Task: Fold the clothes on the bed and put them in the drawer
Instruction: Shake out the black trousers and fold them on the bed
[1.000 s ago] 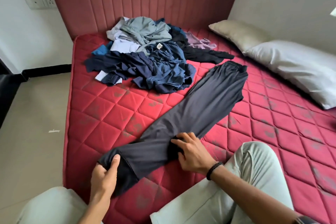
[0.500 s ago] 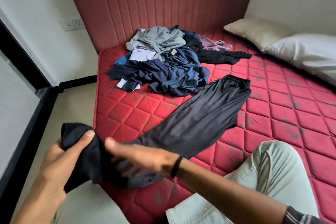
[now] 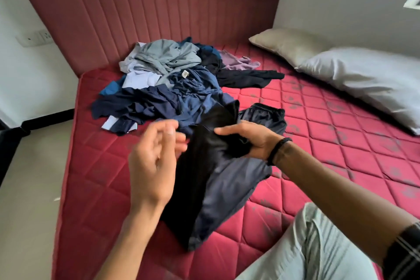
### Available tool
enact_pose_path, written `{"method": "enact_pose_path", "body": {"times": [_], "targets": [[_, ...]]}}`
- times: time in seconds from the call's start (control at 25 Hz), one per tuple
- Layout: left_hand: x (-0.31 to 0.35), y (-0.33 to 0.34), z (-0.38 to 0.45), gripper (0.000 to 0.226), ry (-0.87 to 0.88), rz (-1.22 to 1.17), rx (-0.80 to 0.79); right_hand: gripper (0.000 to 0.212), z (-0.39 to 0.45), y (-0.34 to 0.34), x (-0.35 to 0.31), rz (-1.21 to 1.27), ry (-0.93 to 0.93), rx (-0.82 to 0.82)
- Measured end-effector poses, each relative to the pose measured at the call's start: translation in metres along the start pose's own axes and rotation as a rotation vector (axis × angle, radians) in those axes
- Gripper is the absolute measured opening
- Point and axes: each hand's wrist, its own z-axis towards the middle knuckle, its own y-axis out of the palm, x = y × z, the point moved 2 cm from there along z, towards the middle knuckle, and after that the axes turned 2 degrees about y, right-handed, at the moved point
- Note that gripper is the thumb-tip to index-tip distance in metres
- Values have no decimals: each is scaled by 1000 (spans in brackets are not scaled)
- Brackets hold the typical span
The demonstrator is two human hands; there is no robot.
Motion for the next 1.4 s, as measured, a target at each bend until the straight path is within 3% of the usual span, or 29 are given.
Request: {"method": "enact_pose_path", "body": {"times": [0.12, 0.2, 0.28, 0.4, 0.48, 0.56, 0.64, 0.76, 0.88, 1.0, 1.12, 1.16, 1.24, 1.32, 1.4], "targets": [[-82, 15, -27, 12, -8, 331, -94, 41, 45, -96, 44, -381, 153, 391], [-131, 28, -46, 17, 49, 516, -193, 42, 67, -137, 67, -625, 203, 504], [-166, 49, -57, 30, 93, 604, -265, 32, 84, -154, 62, -792, 111, 483], [-183, 90, -57, 47, 107, 761, -304, 15, 87, -162, 15, -975, -165, 323], [-187, 117, -48, 52, 118, 829, -356, 21, 88, -176, -11, -915, -296, 315], [-192, 135, -44, 59, 87, 925, -420, 38, 100, -202, -11, -860, -293, 335], [-201, 146, -45, 63, 51, 1013, -471, 46, 120, -226, 12, -969, -172, 431], [-209, 152, -46, 65, 20, 1067, -469, 33, 138, -232, 32, -1048, -92, 525], [-210, 155, -46, 65, 45, 1121, -454, 40, 141, -224, 18, -1244, -176, 525], [-209, 167, -41, 67, 77, 1124, -421, 29, 140, -238, 7, -1268, -301, 727], [-209, 174, -41, 67, 79, 1111, -380, 44, 142, -254, 19, -1420, -375, 897], [-210, 175, -41, 67, 74, 1115, -370, 55, 140, -261, 20, -1404, -378, 1014], [-214, 174, -44, 67, 64, 1123, -360, 86, 135, -280, 16, -1049, -219, 1173], [-215, 170, -47, 68, 91, 1123, -371, 111, 132, -302, 14, -701, -38, 1183], [-215, 161, -49, 69, 98, 1116, -392, 116, 129, -311, 12, -527, 13, 1071]]}}
